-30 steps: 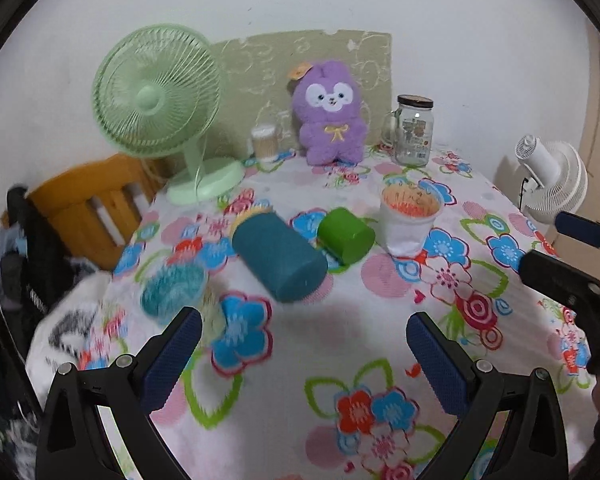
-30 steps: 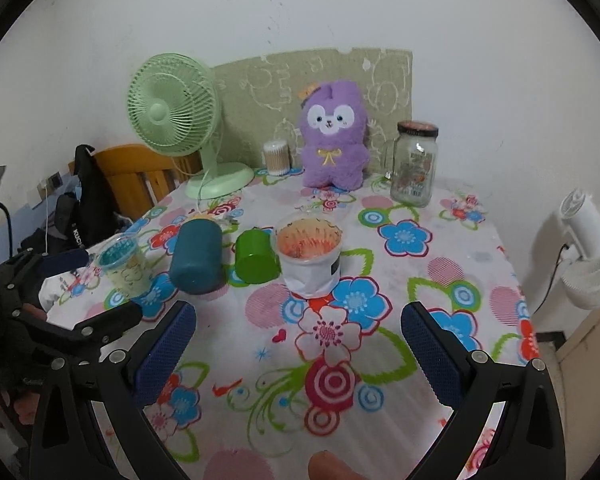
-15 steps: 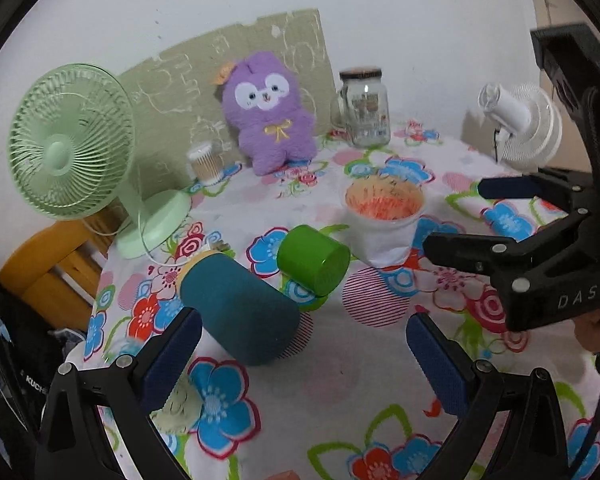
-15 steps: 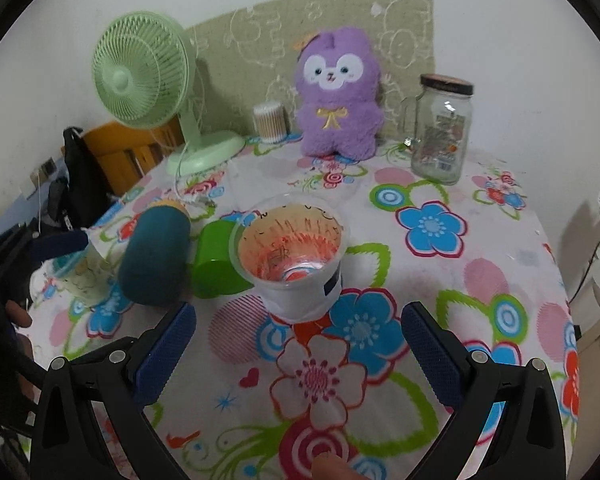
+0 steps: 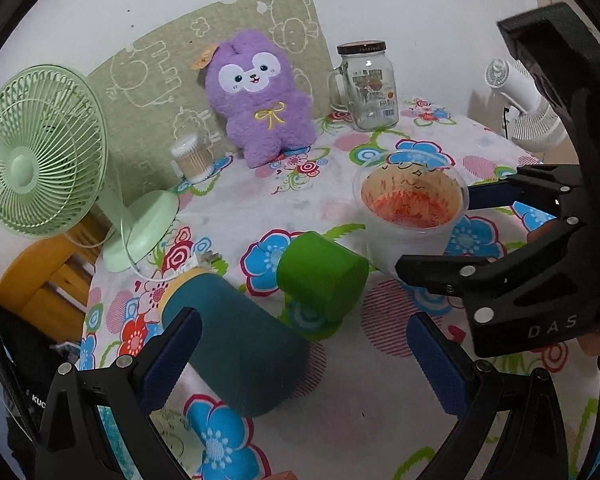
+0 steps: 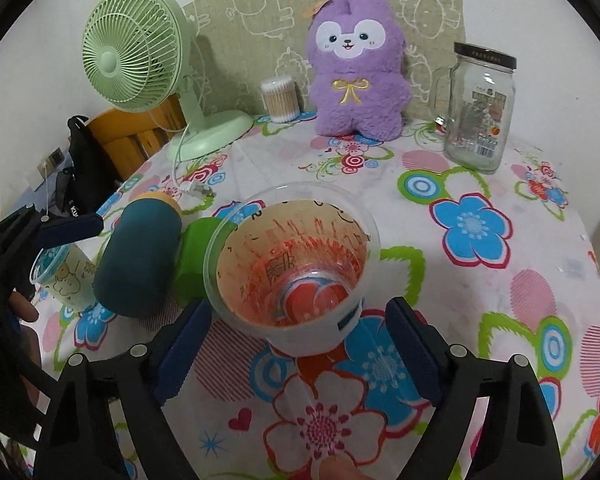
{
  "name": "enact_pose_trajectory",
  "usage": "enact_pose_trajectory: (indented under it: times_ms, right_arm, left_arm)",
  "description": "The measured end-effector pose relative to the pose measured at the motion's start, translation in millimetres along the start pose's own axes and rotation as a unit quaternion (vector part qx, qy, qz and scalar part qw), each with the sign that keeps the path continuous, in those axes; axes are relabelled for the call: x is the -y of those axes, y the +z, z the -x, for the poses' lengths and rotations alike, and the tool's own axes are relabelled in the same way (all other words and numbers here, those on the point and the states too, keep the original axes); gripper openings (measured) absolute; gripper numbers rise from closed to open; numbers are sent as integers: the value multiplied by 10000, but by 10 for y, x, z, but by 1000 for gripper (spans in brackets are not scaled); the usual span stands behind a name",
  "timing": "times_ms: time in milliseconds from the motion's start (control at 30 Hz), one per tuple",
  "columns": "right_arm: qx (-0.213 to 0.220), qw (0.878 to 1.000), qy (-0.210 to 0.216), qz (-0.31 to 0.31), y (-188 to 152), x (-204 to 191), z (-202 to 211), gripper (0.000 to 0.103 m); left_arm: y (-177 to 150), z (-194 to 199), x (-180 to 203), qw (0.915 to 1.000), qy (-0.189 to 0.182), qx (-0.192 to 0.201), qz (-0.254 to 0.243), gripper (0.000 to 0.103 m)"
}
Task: Flip cup upside down
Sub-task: 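Close the right gripper around the clear cup and lift it, then rotate the right gripper to turn the held cup rim-down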
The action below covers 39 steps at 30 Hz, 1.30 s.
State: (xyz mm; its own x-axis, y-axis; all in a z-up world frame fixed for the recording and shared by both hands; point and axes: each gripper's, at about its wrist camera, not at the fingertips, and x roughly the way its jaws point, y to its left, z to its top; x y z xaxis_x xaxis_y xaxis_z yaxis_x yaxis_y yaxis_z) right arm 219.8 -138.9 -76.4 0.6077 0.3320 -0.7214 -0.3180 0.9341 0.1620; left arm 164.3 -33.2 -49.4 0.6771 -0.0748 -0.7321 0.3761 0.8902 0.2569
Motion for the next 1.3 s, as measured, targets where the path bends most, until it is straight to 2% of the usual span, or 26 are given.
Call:
enact_pose_trajectory:
  times_ms: [67,233,433,667,900,1033,1300]
  right_arm:
    - [-75,10000,58,4,4,-1,-45,72]
    - [-84,9998,155,-6,-3,13,-57,65]
    - [-68,9996,263,-74,12,-21,119,65]
    - [-91,9987,454,-197,-45,-134,586,65]
    - [-720,9963,452,-89,-266,-265,1057,65]
    - [-974,9947,298,162,-458,-398,1319,65]
    - [-1887,9807,-66,510,-870,-688,1513,65]
  left_arm:
    - [12,-30,6,10000,9,-23,-10,103]
    - [17,-56,15,10000,42,-43,12,103]
    - [30,-2,12,10000,-8,-26,80,103]
    - [4,288,56,9998,-96,163,92,103]
    - [-243,714,180,9993,-241,276,4,103]
    - [-448,909,299,9993,-300,224,-51,103]
    - [-774,1141,545,9984,-557,114,-38,103]
